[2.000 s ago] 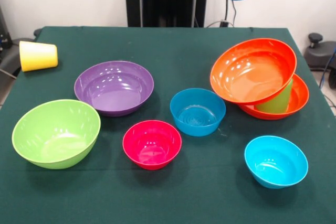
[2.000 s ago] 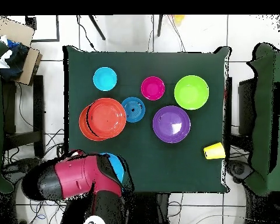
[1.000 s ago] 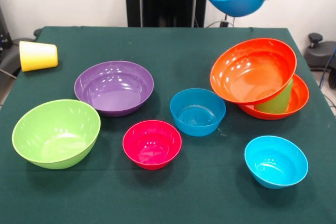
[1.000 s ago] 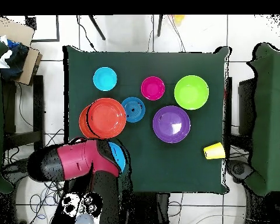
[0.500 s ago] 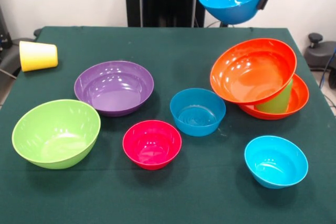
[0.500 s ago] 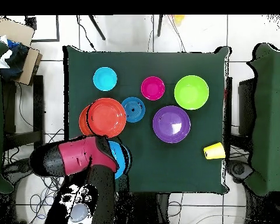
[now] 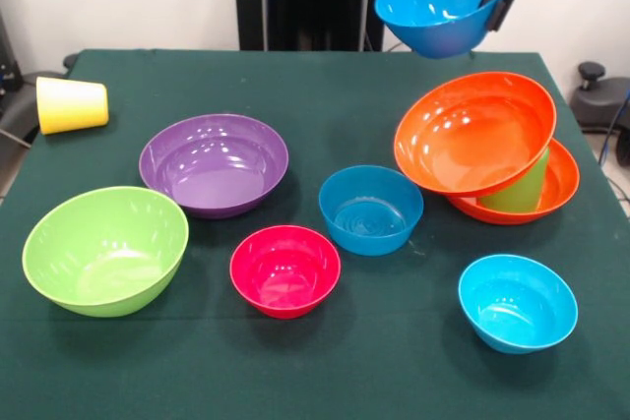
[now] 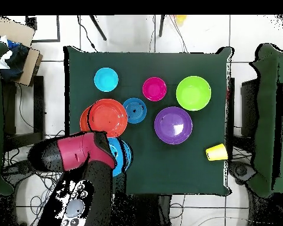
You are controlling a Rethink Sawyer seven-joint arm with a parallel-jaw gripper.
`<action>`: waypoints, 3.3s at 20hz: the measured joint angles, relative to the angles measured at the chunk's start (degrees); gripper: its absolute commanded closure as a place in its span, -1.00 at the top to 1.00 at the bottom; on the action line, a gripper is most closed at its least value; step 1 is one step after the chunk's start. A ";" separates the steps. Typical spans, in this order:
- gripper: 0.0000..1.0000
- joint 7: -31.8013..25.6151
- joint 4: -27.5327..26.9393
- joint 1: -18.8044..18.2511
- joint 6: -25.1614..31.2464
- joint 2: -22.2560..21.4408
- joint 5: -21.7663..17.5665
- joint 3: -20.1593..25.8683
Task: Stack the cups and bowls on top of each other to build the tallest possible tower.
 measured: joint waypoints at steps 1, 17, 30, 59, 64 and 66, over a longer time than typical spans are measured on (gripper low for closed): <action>-1.00 0.00 -0.44 0.27 0.00 0.29 0.37 -0.33; -1.00 0.00 -8.26 4.73 0.01 7.28 4.87 -5.51; -1.00 0.01 -11.58 8.07 0.01 13.05 8.42 -9.55; -1.00 0.01 -12.65 9.16 0.01 15.27 14.98 -12.88; -1.00 0.01 -14.66 9.89 0.49 15.28 16.76 -13.49; -1.00 0.00 -15.36 10.12 0.92 15.33 17.22 -13.73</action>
